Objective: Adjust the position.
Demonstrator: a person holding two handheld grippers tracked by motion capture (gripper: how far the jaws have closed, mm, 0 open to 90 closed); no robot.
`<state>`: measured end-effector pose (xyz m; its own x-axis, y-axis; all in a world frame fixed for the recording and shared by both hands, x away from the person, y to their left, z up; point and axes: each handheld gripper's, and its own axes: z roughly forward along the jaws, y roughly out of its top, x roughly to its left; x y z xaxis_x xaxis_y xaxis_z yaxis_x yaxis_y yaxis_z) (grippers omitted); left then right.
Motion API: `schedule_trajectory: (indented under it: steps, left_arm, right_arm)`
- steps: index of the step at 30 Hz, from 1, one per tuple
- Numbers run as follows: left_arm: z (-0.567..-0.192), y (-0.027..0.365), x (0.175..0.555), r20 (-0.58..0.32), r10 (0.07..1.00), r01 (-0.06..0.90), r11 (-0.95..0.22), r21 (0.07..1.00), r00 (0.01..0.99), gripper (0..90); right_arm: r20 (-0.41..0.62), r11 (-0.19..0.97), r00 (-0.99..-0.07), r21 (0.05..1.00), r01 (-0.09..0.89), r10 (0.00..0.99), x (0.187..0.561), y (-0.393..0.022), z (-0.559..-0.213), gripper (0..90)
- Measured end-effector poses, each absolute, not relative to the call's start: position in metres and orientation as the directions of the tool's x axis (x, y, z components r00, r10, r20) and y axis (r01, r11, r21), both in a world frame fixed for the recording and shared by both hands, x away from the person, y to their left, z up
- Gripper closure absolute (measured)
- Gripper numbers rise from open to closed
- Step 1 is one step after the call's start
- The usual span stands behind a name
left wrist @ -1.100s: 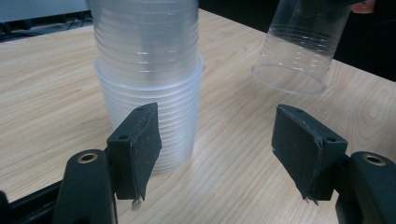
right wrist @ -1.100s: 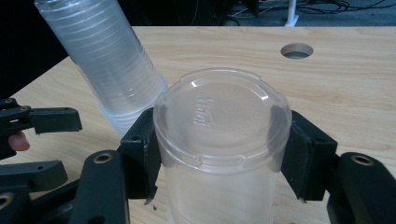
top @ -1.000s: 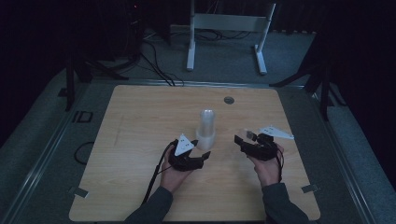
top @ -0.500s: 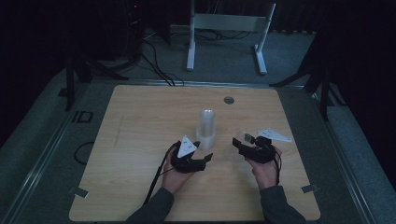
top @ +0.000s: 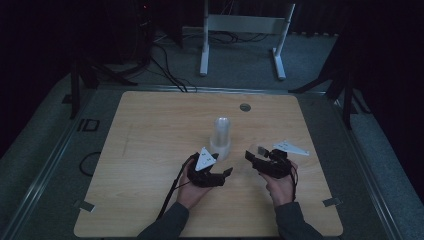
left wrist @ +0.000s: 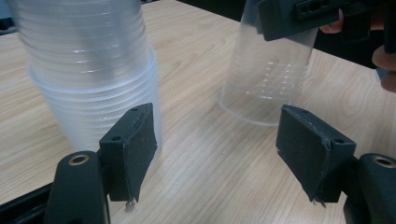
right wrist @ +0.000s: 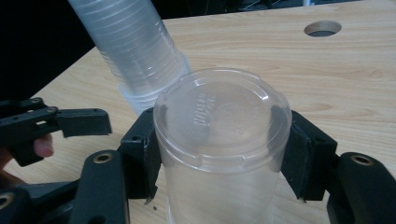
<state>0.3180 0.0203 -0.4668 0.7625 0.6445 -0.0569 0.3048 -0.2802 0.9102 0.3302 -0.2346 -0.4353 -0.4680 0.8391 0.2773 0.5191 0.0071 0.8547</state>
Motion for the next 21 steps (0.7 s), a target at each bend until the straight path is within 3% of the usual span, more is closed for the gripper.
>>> schedule_trajectory:
  steps: [21]
  left_arm:
    - [-0.464, -0.007, 0.323, -0.062, 0.599, 0.278, -0.276, 0.920, 0.798, 23.9]
  right_arm:
    - [0.459, -0.127, -0.472, 0.805, 0.580, 0.752, 0.331, -0.237, -0.441, 38.0]
